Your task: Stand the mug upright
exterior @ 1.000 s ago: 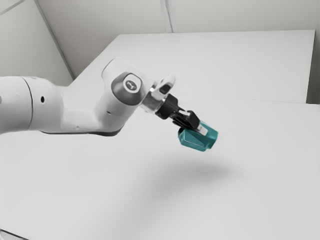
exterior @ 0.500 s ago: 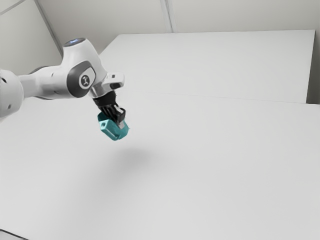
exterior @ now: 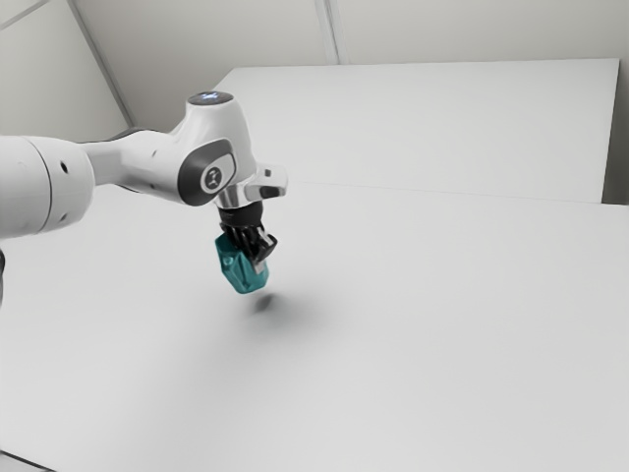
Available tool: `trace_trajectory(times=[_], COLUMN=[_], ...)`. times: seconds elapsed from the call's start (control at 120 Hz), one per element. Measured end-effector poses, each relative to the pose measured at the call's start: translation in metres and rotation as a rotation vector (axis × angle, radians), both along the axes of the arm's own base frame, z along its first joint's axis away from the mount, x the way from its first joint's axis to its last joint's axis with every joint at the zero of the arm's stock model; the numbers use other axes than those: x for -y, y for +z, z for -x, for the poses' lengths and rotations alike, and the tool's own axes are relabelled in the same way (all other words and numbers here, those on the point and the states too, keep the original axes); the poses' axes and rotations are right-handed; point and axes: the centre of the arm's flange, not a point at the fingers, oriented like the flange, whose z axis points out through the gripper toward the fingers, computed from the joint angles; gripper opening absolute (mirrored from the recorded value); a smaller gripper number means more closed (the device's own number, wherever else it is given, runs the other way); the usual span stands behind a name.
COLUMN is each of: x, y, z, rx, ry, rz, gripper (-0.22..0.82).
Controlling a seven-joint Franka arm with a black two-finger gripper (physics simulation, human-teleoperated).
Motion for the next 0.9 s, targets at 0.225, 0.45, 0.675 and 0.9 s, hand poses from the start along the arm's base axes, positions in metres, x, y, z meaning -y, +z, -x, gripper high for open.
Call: trace_trajectory(times=[0.225,0.45,0.675,0.9], x=[-0.014,-0.028,-0.036,-0.035], y=[-0.004,-0.02,-0.04,-0.049], z=[0.011,0.013,0.003,-0.003], rx=[-0.024,-0.045,-0.037,-0.009], ry=[0.053,0.095,0.105,0.105], rz=[-0.008,-0.016,-0.031,-0.028], gripper=[-0.18,-0.18,-0.18,-0.18])
